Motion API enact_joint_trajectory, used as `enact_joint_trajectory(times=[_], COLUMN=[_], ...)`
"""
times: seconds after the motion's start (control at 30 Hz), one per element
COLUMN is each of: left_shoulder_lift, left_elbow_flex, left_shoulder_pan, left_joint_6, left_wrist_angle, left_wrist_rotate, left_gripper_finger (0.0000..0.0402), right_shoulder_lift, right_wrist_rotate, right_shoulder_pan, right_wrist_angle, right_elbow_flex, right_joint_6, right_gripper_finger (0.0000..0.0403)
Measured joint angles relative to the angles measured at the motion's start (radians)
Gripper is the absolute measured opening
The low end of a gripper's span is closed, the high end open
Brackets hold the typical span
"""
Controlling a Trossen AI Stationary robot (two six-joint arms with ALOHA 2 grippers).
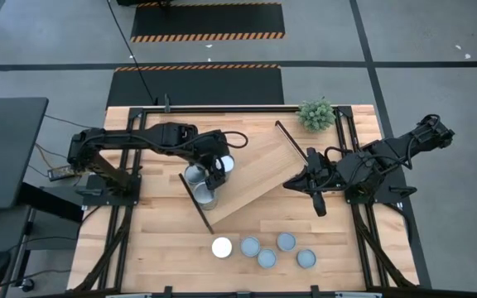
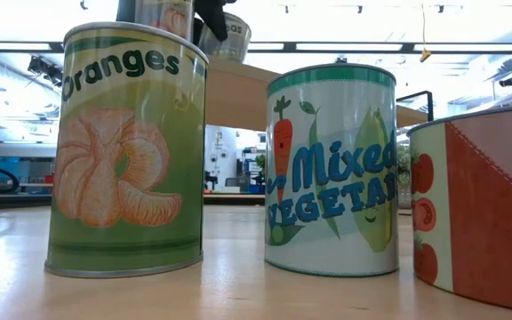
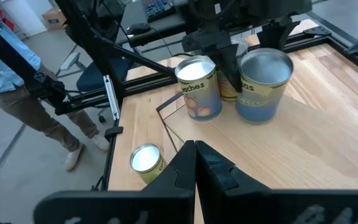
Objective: Pick and place cans onto a shelf
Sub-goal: Put the canned peas on the shelf
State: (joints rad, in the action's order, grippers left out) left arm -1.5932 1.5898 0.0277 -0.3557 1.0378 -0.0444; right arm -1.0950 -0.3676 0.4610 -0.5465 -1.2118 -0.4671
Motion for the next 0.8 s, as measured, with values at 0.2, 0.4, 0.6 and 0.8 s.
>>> enact_joint_trajectory(times=[0.2,0.4,0.6,0.8], left_shoulder_lift=[0.000,0.000,-0.007,-0.041], left_elbow_flex=[0.000,0.000,0.000,0.002], left_shoulder_pan=[0.001,0.000,0.001,0.001], left_joint_6=[0.000,0.003,0.026,0.019], left_wrist_angle=[-0.041,-0.048,-0.043,-0.048], left_wrist_rotate=[-0.003,0.015,0.013,0.016], left_gripper_finger=[0.0315,0.0315,0.0315,0.0316], right_shoulder_lift=[0.000,0.000,0.000,0.000], right_wrist_rotate=[0.000,0.000,0.000,0.000], right_shoulder_pan=[0.000,0.000,0.000,0.000], right_wrist_angle=[0.000,0.000,0.000,0.008], right_elbow_flex=[0.000,0.000,0.000,0.000], right_joint_6=[0.005,0.007,0.018,0.026], right_gripper_finger=[0.0009,0.0009,0.0009,0.0009])
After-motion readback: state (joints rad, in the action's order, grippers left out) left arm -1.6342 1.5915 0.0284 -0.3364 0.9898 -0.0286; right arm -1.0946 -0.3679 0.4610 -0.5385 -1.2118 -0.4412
